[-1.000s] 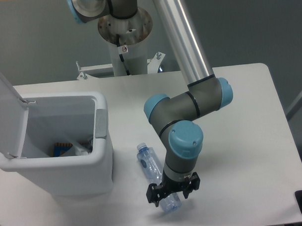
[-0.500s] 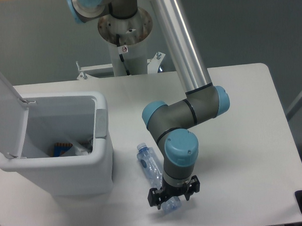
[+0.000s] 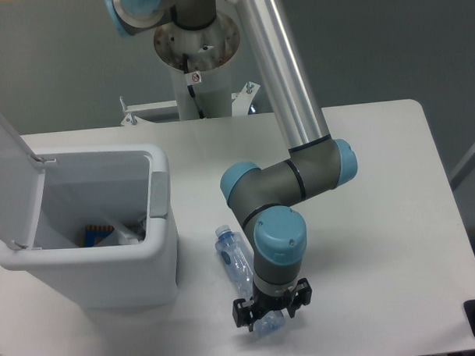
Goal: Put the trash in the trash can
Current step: 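Lower the gripper around the bottle's cap end and close it, then lift the bottle and carry it over the trash bin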
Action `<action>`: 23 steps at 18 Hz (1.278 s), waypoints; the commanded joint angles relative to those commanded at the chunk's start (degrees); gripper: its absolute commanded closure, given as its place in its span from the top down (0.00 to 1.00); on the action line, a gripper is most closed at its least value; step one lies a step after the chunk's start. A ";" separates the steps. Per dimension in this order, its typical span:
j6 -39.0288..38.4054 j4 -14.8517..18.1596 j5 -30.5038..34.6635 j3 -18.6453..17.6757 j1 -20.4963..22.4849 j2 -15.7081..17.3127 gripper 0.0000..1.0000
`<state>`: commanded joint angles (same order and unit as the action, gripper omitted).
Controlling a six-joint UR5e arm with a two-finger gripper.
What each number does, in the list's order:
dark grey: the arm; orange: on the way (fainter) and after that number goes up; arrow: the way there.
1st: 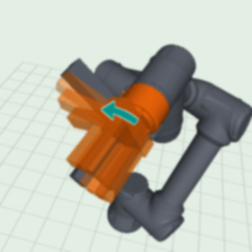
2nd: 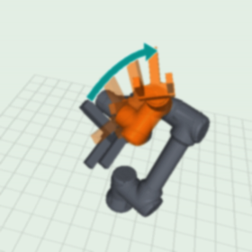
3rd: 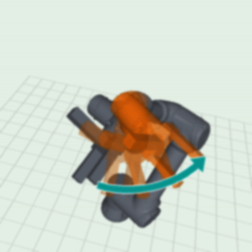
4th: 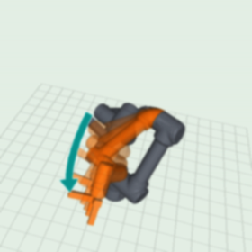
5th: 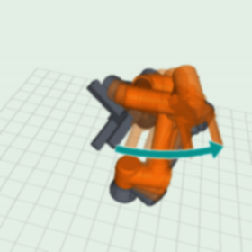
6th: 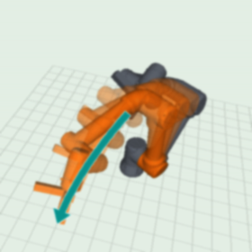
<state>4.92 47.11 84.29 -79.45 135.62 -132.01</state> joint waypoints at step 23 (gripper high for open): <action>3.69 0.00 -0.24 4.21 3.07 5.62 0.47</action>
<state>8.61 47.11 84.05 -75.24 138.69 -126.40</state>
